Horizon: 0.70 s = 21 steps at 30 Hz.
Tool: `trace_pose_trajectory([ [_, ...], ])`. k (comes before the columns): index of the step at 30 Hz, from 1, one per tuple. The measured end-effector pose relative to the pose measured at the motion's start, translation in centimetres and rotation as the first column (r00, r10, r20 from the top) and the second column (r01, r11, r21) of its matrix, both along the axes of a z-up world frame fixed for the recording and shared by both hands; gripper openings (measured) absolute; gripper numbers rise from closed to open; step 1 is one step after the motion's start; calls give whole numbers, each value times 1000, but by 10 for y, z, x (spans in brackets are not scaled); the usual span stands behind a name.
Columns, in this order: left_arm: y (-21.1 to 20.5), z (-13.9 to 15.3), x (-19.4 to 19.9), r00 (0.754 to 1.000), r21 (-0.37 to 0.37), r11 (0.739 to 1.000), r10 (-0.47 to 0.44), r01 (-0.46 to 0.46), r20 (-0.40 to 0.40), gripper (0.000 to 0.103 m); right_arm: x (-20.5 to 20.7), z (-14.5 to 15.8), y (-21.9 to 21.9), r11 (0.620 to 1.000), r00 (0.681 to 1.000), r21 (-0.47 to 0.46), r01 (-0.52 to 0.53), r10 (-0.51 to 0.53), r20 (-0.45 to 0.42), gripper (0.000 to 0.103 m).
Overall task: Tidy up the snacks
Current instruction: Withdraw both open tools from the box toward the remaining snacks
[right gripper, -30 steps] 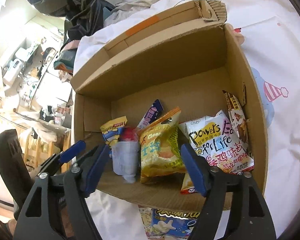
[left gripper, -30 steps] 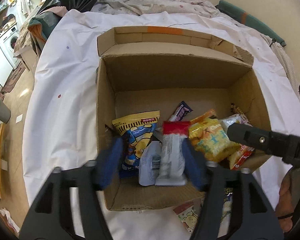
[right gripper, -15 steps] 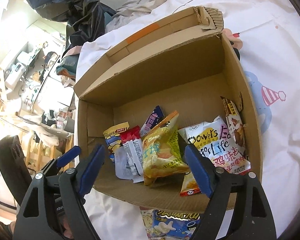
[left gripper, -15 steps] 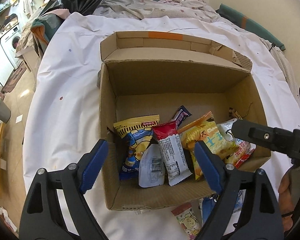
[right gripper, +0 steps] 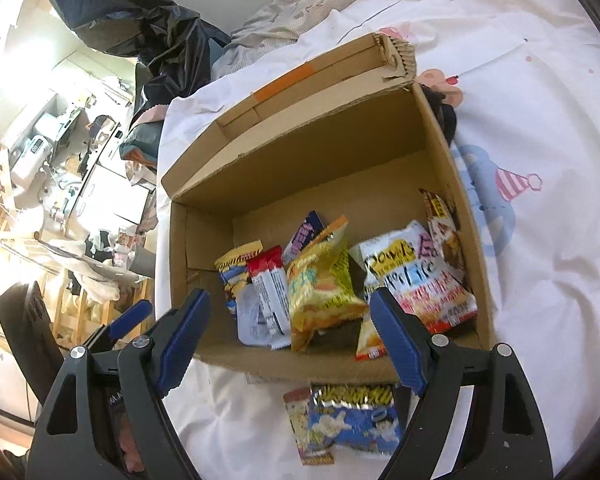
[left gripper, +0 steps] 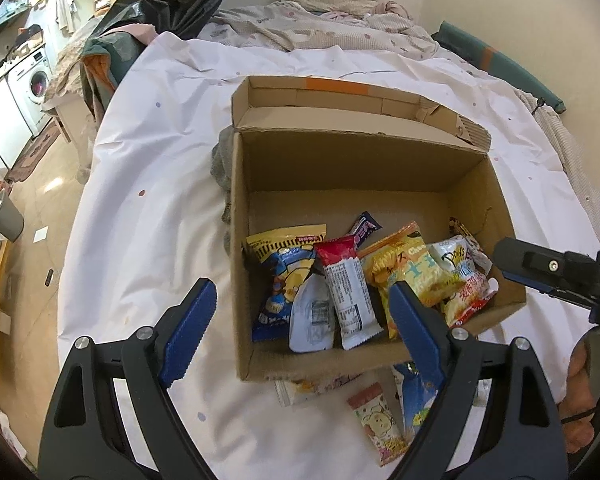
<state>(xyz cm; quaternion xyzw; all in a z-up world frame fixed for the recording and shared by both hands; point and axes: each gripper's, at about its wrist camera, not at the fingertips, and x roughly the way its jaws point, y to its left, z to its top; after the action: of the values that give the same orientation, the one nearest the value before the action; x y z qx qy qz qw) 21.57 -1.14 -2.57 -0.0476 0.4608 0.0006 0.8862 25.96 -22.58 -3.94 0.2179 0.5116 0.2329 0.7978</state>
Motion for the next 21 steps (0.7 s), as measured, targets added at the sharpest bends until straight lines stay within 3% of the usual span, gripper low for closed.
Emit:
trace_pose_trajectory([
  [21, -6, -8, -54, 999, -37, 999, 15, -16, -42, 86, -71, -8, -47, 997, 995, -26, 79, -81, -60, 84],
])
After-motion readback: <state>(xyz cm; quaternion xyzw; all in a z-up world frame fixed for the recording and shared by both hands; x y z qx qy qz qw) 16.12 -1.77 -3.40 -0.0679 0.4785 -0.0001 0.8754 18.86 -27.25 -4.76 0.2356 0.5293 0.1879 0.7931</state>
